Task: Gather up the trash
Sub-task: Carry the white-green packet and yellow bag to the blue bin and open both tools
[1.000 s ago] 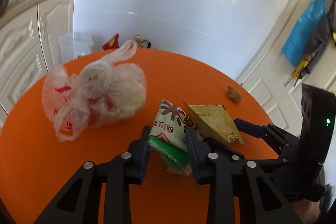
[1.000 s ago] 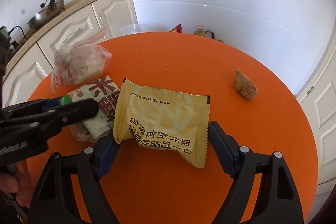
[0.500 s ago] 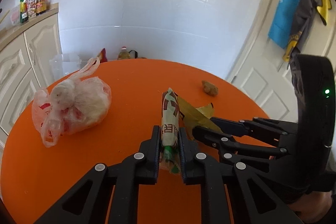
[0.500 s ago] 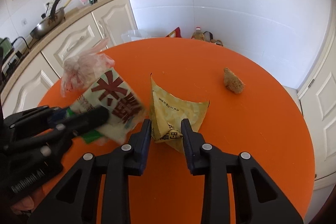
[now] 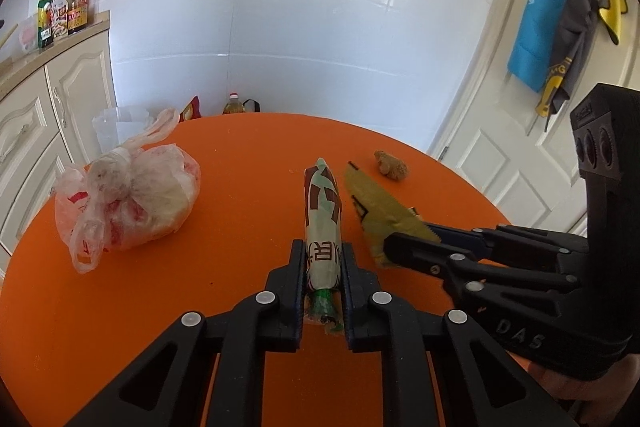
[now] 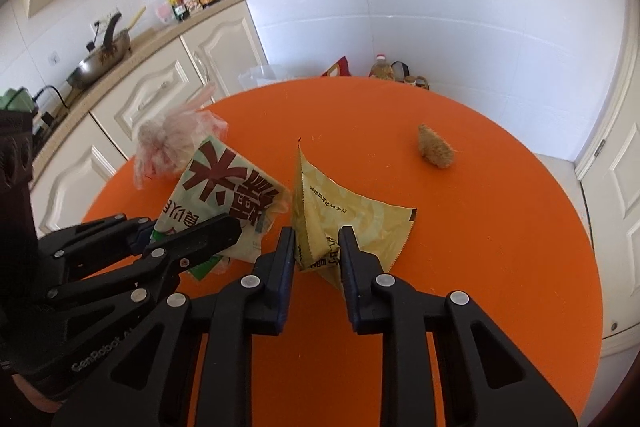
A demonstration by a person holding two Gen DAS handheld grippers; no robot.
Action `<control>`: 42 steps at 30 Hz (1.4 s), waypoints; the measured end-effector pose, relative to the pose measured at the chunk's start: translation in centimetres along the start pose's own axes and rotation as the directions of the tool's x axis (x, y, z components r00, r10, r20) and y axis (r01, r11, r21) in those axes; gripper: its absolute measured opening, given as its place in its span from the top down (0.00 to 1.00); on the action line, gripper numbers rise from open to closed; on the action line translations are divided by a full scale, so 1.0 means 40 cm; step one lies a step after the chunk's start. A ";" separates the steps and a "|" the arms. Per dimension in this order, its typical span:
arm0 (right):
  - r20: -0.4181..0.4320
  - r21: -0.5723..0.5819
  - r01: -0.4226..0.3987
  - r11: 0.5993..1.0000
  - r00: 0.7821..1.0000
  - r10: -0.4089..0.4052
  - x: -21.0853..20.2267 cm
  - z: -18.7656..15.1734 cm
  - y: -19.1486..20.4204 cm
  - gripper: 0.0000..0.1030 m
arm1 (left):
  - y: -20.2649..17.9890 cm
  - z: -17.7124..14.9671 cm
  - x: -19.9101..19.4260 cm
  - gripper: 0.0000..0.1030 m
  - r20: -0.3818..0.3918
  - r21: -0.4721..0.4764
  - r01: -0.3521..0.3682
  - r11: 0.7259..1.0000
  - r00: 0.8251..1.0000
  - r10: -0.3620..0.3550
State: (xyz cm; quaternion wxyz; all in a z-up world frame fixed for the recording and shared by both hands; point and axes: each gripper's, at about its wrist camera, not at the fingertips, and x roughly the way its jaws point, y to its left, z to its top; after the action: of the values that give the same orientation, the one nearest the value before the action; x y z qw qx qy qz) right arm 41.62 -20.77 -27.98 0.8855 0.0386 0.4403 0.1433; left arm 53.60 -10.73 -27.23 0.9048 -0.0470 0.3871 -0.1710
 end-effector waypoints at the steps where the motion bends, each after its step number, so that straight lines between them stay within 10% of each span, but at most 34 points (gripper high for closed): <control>1: 0.007 0.004 0.004 1.000 1.000 -0.004 -0.013 -0.001 -0.003 0.79 | -0.003 0.001 -0.006 0.90 0.005 0.000 -0.002 1.000 1.000 0.002; 14: 0.124 0.047 0.058 0.997 0.990 -0.064 -0.245 -0.046 -0.029 0.80 | -0.117 -0.024 -0.221 0.89 0.107 0.067 0.028 0.997 0.994 -0.035; 25: 0.237 0.152 0.165 0.975 0.951 -0.198 -0.539 -0.170 -0.135 0.80 | -0.402 -0.056 -0.373 0.89 0.141 0.235 0.136 0.962 0.975 -0.172; 42: 0.123 0.495 0.333 0.802 0.888 -0.444 -0.785 -0.549 -0.518 0.80 | -0.917 -0.257 -0.215 0.89 -0.238 0.428 0.424 0.798 0.905 -0.353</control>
State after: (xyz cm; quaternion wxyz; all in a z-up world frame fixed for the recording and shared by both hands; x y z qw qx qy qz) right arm 10.88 -50.89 -21.26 0.9061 0.1725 0.3531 -0.1565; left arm 30.70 -41.63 -20.51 0.8032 0.1078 0.3812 -0.4449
